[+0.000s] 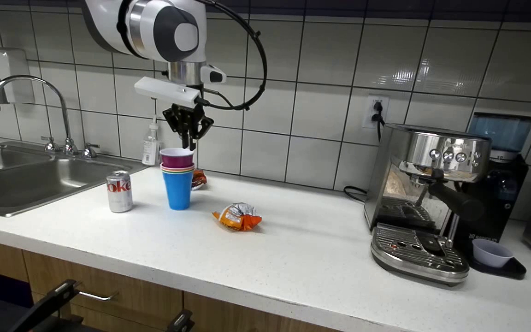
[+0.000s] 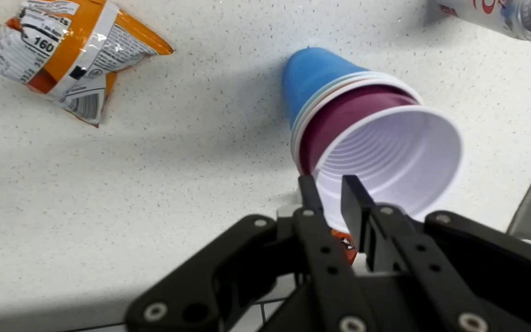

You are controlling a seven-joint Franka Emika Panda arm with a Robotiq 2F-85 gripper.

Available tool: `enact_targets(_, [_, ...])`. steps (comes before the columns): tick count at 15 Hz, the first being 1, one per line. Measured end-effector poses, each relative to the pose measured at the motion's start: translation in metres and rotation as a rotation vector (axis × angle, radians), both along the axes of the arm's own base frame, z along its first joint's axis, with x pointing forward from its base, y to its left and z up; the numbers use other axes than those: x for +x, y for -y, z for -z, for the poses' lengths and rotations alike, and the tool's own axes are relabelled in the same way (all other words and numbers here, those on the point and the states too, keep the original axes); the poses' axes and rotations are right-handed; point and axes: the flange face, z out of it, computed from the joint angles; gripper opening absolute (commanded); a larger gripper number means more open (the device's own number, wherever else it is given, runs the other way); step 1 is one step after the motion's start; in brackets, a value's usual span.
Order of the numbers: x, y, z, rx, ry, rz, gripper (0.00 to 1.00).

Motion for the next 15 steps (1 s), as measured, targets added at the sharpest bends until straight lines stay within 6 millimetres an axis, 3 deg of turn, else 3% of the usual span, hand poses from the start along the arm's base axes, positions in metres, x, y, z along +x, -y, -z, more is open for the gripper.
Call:
enact_targets(4, [0.0011,-0.001,0.0001,0.0,0.001,-0.002,0.83])
enact_targets(7, [0.0011,-0.0013,0.0002,0.0,0.0,-0.002,1.0])
enact_targets(15, [0.0015,-0.0029,0.0008,-0.059,0.007,-0.056,1.0])
